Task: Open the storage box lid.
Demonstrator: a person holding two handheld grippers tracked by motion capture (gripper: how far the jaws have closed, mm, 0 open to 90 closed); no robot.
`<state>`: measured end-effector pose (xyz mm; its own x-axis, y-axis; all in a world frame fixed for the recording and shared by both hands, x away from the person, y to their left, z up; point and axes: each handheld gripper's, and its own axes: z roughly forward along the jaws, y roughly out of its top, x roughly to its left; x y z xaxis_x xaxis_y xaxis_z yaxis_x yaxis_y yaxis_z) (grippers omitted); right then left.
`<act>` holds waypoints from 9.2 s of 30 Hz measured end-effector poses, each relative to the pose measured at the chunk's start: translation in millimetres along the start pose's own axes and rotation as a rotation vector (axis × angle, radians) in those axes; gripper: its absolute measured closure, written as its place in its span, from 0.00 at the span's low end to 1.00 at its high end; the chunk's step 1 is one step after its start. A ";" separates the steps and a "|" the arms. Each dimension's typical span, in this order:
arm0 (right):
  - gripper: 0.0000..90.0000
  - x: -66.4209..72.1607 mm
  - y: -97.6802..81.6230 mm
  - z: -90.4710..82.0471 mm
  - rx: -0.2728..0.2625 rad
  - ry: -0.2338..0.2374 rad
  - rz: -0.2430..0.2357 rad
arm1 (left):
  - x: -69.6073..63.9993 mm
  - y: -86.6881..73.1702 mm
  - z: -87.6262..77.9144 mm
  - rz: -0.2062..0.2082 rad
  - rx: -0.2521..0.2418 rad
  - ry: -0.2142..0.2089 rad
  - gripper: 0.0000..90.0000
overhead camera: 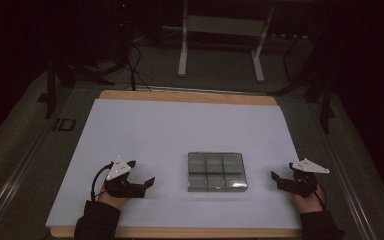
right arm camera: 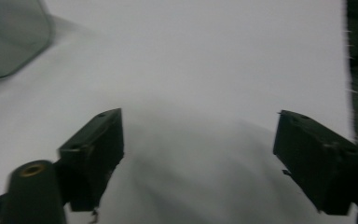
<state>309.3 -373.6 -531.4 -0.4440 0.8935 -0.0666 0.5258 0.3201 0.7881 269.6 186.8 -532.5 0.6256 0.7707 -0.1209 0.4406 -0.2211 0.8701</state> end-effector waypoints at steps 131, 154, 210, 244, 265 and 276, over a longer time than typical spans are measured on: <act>0.73 55.3 73.2 23.1 -0.124 0.429 -0.195 | -52.2 70.8 84.9 0.234 -0.063 -0.138 0.68; 0.87 53.2 86.2 37.6 -0.158 0.368 -0.160 | -49.2 76.4 104.1 0.174 -0.114 -0.056 0.86; 0.75 65.5 88.8 70.7 -0.119 0.238 0.005 | -42.1 81.9 140.1 0.022 -0.080 0.027 0.67; 0.61 68.2 91.6 75.1 -0.065 0.239 0.012 | -41.9 86.1 146.6 -0.037 -0.030 -0.025 0.49; 0.17 65.1 99.2 54.3 -0.086 0.282 -0.072 | -54.4 94.1 133.1 0.044 0.001 -0.173 0.04; 0.17 54.5 89.7 37.5 -0.096 0.264 -0.085 | -51.9 86.9 108.9 0.057 0.009 -0.184 0.04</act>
<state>359.5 -284.4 -487.3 -0.6637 0.7478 0.0172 0.4135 0.3477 0.8415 345.5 62.5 -502.7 0.7564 0.6349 -0.1573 0.4063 -0.2675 0.8737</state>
